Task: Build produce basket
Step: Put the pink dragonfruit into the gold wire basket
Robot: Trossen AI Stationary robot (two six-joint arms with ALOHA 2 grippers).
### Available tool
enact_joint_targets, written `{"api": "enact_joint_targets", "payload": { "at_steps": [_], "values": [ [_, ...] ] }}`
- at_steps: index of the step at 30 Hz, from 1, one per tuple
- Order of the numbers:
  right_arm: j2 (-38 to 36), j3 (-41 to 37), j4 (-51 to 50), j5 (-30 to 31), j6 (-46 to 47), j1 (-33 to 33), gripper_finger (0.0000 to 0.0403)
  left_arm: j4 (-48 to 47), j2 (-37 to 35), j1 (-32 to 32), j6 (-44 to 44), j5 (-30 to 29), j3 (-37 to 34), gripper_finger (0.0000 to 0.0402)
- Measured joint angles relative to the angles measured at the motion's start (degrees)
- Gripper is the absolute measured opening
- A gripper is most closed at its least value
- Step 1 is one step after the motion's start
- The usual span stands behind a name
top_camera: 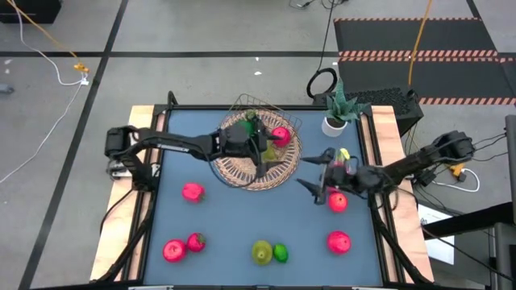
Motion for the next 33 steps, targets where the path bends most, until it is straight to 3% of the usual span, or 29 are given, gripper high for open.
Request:
{"api": "enact_joint_targets", "payload": {
  "at_steps": [5, 9, 16, 24, 33],
  "values": [
    [-5.9, 0.0, -1.3, 6.2, -7.4, 1.2, 0.0322, -2.0, 9.4, 1.1, -12.7, 0.0, 8.1, 0.0397],
    [-9.0, -0.1, 2.8, 13.4, -14.6, 0.4, 0.0322, -9.5, 16.7, 0.8, -13.3, 0.5, 20.4, 0.0397],
    [-16.4, 0.0, 14.5, 14.5, -26.4, -0.5, 0.0322, -22.3, 29.0, 0.0, -17.1, -0.2, 43.1, 0.0397],
    [-21.6, 0.0, 15.6, 14.3, -23.5, -0.5, 0.0322, -27.6, 39.8, -1.1, -28.9, -3.4, 57.2, 0.0397],
    [-22.0, 0.0, 15.9, 14.4, -20.5, -0.5, 0.0322, -25.3, 53.6, -3.2, -28.3, -3.6, 69.8, 0.0397]
  ]
}}
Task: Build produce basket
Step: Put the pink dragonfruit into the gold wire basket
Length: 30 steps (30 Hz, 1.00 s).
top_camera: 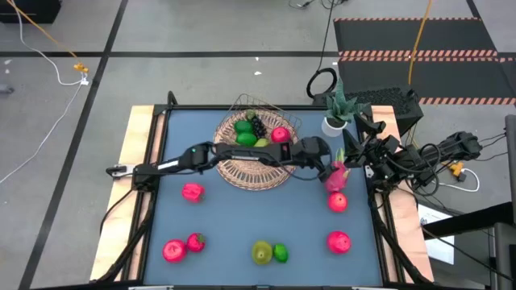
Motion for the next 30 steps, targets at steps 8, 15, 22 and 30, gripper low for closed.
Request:
{"api": "enact_joint_targets", "payload": {
  "at_steps": [8, 15, 22, 30],
  "values": [
    [0.0, 0.0, 0.4, 0.0, 0.2, 0.0, 0.0322, 7.6, 5.0, -1.6, -5.6, -1.5, 1.6, 0.0397],
    [0.0, 0.0, 1.1, -0.2, 1.7, 0.0, 0.0322, 2.6, 4.7, -3.0, -6.9, -6.7, 1.8, 0.0397],
    [0.0, 0.0, 1.0, -3.1, 4.7, 0.0, 0.0322, -3.6, 4.4, -5.3, -7.5, -9.7, 2.0, 0.0397],
    [0.0, 0.0, 0.4, -3.2, 6.3, 0.0, 0.0322, -5.7, 4.5, -6.5, -8.3, -9.9, 2.0, 0.0397]
  ]
}}
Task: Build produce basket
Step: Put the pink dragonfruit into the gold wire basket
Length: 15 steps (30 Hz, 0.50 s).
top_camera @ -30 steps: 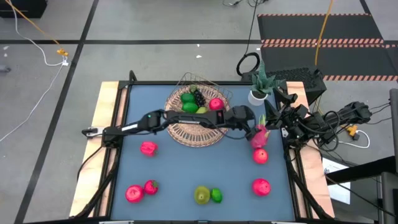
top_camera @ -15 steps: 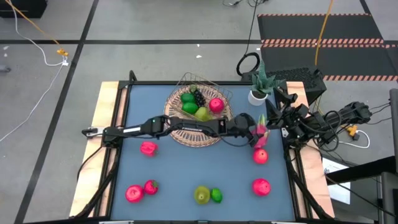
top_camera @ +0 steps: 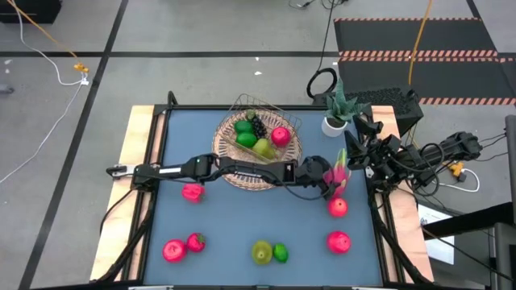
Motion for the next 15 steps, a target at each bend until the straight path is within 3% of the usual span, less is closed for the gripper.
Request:
{"api": "enact_joint_targets", "payload": {
  "at_steps": [3, 9, 15],
  "values": [
    [0.0, 0.0, 0.0, 0.0, 0.0, 0.0, 0.0322, 0.1, 0.1, 0.0, 0.5, 0.8, -0.1, 0.0397],
    [0.0, 0.0, 0.0, 0.0, -0.1, 0.1, 0.0322, 0.9, 0.1, 1.6, 5.9, 7.8, -0.2, 0.0393],
    [0.0, 0.0, 0.0, 0.0, -0.2, 0.1, 0.0322, 2.1, 0.0, 2.0, 5.1, 9.5, -1.3, 0.0309]
  ]
}}
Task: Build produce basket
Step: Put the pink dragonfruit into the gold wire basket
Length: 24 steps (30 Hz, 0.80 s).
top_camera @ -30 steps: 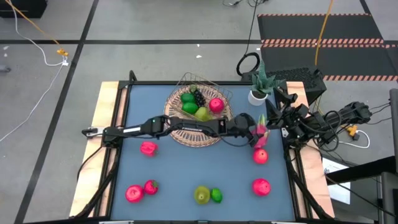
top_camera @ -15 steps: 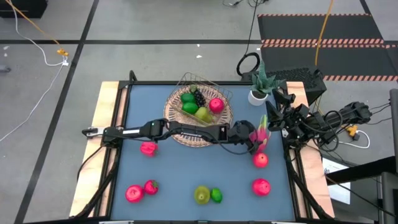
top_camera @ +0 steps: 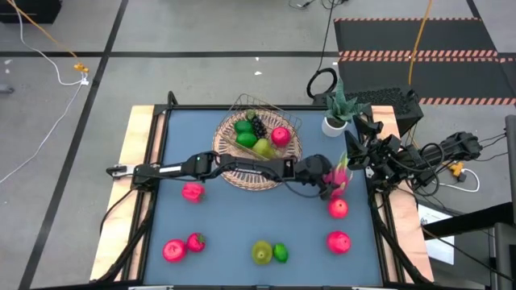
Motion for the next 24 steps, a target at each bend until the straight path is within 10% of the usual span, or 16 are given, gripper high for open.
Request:
{"api": "enact_joint_targets", "payload": {
  "at_steps": [8, 24],
  "values": [
    [0.0, 0.0, -0.1, 0.0, 0.0, 0.0, 0.0322, 3.4, -0.1, 0.2, 1.8, 0.9, -1.7, 0.0193],
    [0.0, 0.0, -1.4, -6.9, 3.9, 0.0, 0.0322, -10.9, -11.9, 3.1, 19.1, -3.4, -2.0, 0.0199]
  ]
}}
